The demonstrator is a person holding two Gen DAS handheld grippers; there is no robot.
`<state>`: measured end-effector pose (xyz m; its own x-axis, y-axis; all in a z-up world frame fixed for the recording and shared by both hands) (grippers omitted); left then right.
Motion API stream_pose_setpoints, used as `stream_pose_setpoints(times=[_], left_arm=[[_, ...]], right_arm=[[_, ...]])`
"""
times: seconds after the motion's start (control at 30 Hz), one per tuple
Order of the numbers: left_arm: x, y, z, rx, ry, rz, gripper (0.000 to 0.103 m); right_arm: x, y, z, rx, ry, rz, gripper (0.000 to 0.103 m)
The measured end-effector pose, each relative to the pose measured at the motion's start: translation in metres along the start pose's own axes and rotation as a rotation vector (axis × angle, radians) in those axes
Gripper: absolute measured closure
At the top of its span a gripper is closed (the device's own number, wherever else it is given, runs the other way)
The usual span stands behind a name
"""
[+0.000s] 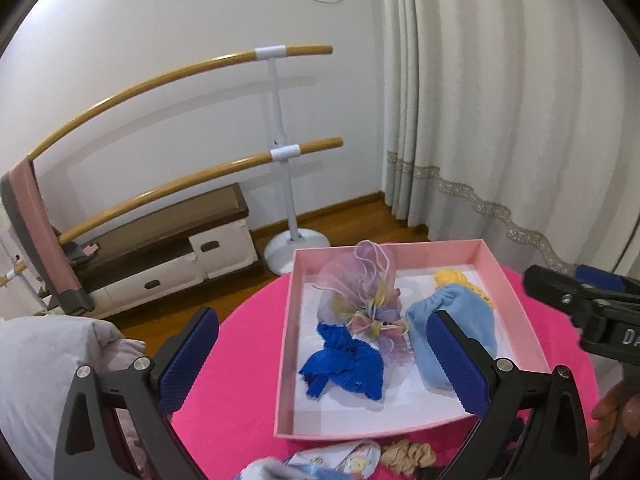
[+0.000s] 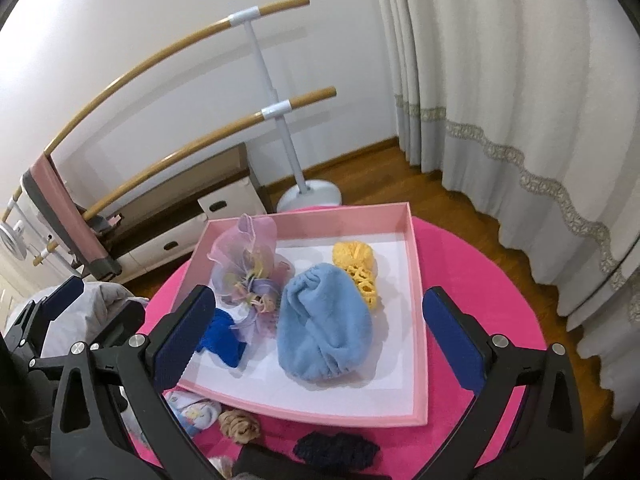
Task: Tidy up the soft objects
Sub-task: 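Withdraw both tools and move toward the remaining items on the table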
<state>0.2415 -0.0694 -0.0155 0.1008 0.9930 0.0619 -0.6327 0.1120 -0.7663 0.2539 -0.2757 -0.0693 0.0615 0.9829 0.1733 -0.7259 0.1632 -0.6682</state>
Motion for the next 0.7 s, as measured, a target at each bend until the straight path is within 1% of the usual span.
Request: stream_pose_setpoints(times=[0.13, 0.37, 0.43, 0.7], left_arm=[[0.003, 0.010, 0.025, -0.020, -0.010, 0.008, 0.000], [0.010, 0.031, 0.073, -0.062, 0.003, 0.049, 0.000], [0.013, 0.038, 0.086, -0.072, 0.004, 0.052, 0.000], [0.018, 0.073, 0.144, -0.134, -0.008, 0.073, 0.000]], right_arm=[[0.009, 0.008, 0.032, -0.054, 0.027, 0.028, 0.000], [0.023, 0.033, 0.087, -0.158, 0.082, 0.065, 0.000], [0.026, 0.044, 0.105, -0.186, 0.084, 0.066, 0.000], [0.032, 0.082, 0.161, -0.252, 0.072, 0.072, 0.000]])
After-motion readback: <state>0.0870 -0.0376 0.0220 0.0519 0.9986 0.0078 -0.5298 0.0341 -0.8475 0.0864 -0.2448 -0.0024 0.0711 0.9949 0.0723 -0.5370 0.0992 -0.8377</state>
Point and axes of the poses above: each gripper's, at about its wrist camera, not at the fingertips, and z roughly against the way its jaws point, x to its left, y to its underside, the point moved 2 cm from there along -z, roughly the way its jaws point, and after that the axes turned 1 degree about x, right-handed, at the moved point
